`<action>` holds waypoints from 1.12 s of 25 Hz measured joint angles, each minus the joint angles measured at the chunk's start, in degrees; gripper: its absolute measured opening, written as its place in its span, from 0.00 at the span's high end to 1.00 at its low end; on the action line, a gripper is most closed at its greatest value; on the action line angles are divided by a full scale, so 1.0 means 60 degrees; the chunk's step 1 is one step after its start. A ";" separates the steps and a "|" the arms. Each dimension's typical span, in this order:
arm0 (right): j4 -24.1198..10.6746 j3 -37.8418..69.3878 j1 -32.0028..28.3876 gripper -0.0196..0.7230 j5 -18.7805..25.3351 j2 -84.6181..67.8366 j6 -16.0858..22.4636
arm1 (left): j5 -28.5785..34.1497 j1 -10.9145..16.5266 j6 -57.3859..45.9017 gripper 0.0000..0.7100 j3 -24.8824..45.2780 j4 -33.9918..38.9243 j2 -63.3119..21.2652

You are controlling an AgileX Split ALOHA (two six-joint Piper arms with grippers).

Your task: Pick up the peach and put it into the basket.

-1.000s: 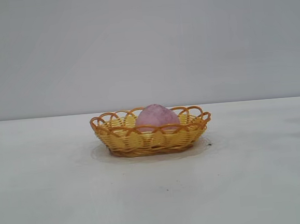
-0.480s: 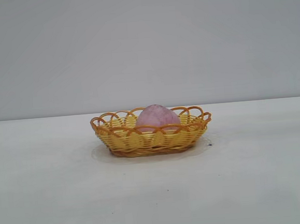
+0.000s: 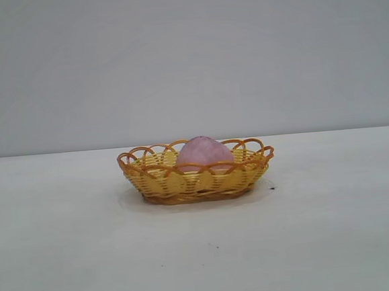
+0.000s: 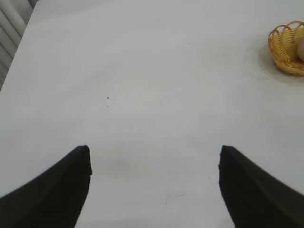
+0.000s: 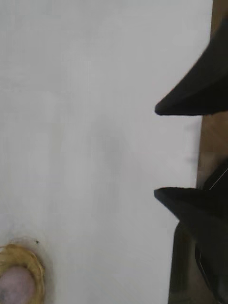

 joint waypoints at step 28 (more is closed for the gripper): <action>-0.0186 0.0670 -0.0017 0.57 -0.0895 -0.2824 0.0148 | 0.0005 0.0000 0.0000 0.30 0.0000 0.0000 0.0000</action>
